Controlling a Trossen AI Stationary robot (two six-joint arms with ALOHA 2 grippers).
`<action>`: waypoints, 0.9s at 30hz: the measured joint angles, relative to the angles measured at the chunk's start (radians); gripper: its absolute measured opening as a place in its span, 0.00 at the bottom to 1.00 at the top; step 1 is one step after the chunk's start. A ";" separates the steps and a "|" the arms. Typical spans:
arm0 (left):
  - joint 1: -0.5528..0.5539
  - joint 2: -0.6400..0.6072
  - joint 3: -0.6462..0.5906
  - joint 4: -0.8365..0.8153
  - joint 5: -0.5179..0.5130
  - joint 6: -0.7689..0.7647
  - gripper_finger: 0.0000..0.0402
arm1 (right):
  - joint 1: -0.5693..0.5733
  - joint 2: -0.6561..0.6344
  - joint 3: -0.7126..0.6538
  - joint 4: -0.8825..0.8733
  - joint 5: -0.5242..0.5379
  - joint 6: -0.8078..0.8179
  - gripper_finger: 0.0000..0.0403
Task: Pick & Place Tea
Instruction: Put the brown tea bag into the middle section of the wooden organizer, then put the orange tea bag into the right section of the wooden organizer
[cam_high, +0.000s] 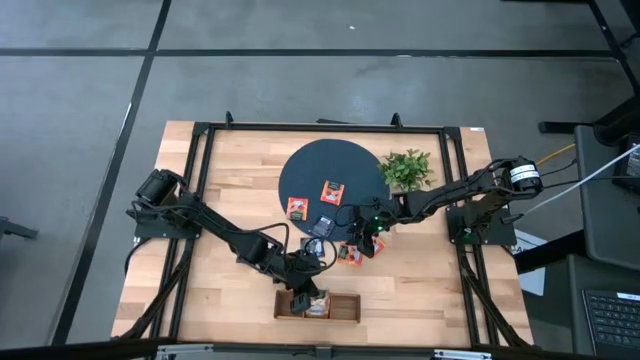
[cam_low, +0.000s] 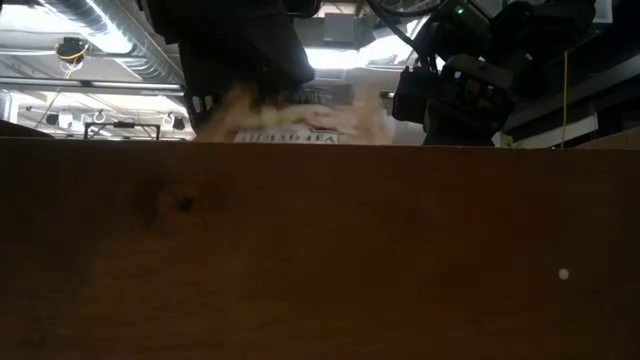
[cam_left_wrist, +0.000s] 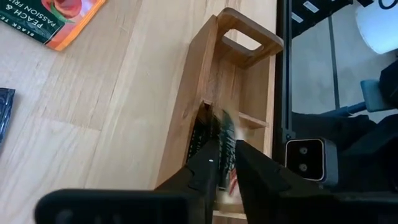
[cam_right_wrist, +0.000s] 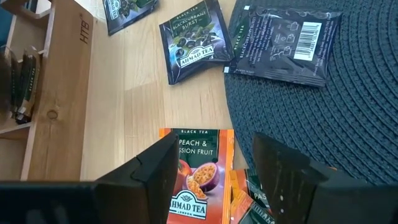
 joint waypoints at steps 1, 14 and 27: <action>0.000 0.000 0.000 0.000 -0.001 0.000 0.16 | 0.000 0.000 0.000 0.000 0.000 0.000 0.51; 0.016 0.000 0.000 0.000 -0.002 0.076 0.26 | 0.000 0.000 0.000 0.000 0.000 0.000 0.51; 0.143 -0.002 0.000 -0.322 -0.066 0.174 0.22 | 0.000 0.000 0.000 0.000 0.014 0.000 0.51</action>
